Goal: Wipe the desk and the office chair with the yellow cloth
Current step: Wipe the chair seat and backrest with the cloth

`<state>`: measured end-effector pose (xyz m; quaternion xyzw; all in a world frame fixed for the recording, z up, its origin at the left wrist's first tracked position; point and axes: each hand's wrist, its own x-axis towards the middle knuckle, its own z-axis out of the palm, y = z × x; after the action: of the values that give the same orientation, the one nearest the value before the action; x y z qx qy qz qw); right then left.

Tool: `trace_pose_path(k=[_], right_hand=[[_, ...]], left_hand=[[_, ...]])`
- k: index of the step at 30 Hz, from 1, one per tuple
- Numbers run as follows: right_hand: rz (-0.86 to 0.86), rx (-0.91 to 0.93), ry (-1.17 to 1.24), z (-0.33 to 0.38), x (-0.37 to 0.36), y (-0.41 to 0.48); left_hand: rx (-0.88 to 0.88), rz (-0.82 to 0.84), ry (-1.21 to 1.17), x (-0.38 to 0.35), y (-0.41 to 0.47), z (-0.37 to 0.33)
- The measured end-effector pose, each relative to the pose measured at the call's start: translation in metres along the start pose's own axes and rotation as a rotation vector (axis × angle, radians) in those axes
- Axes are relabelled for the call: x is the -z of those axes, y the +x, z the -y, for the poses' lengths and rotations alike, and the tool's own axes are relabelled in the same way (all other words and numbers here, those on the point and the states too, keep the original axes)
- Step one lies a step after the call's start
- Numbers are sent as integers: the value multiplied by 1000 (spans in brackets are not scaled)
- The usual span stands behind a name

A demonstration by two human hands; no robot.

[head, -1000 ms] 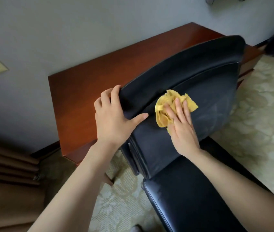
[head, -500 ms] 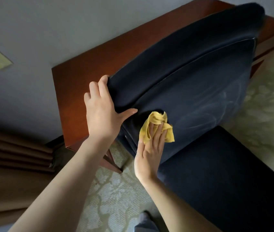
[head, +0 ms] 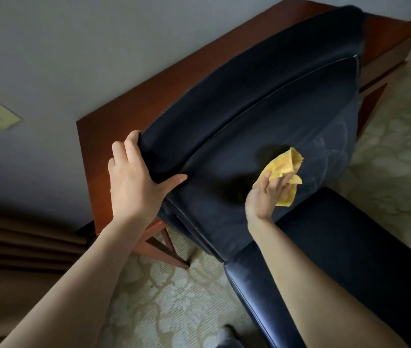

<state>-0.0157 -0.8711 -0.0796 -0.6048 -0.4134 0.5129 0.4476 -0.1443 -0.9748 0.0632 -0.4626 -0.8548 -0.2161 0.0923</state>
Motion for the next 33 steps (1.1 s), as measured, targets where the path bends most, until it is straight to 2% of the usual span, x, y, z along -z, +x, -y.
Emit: trace_pose_path(k=[4, 8, 12, 16, 21, 23, 25, 30, 33], right_hand=[[-37, 30, -82, 44, 10, 50], [10, 263, -149, 57, 5, 44], [139, 556, -257, 26, -6, -12], [298, 686, -363, -16, -14, -60], [369, 944, -509, -61, -4, -82], [391, 920, -497, -71, 2, -82], [375, 803, -442, -77, 3, -84], [209, 252, -178, -78, 1, -72], [100, 78, -81, -66, 1, -43]], left_hand=[[5, -6, 0, -1, 1, 0], [10, -2, -1, -2, 3, -1], [18, -1, 0, -1, 4, -2], [25, -6, 11, -2, 3, -3], [22, -13, 13, -3, 2, -1], [25, -13, 9, -4, 2, -1], [33, -9, 4, -4, 2, -1], [39, -4, -4, -3, 2, -2], [42, -5, -5, -3, 2, -3]])
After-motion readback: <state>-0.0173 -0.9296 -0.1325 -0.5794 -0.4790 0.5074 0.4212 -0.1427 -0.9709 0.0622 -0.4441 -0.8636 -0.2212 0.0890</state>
